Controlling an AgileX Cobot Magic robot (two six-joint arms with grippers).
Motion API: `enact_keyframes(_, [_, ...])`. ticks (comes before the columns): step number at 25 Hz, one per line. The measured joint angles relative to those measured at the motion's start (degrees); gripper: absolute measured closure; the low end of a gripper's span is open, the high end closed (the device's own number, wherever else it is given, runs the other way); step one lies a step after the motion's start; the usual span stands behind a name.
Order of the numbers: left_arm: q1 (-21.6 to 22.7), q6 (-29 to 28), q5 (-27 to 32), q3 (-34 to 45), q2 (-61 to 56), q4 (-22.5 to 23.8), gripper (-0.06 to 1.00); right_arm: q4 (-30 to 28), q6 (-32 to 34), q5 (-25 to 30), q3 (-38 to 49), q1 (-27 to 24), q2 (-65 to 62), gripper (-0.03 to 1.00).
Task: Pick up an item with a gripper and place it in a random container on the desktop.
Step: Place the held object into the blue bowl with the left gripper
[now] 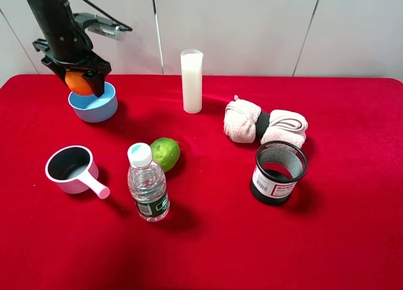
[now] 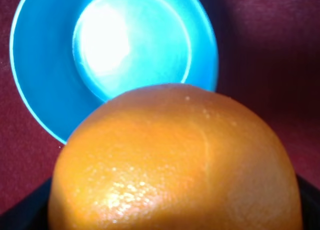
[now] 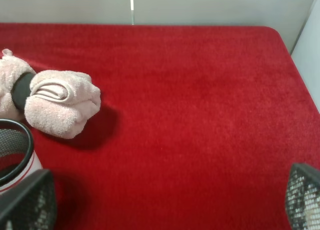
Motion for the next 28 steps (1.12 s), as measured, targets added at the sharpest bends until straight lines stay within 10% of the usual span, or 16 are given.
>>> enact_keyframes(28, [3.18, 0.05, -9.58, -0.3, 5.42, 0.32, 0.22, 0.0, 0.0, 0.0, 0.0, 0.0, 0.0, 0.27])
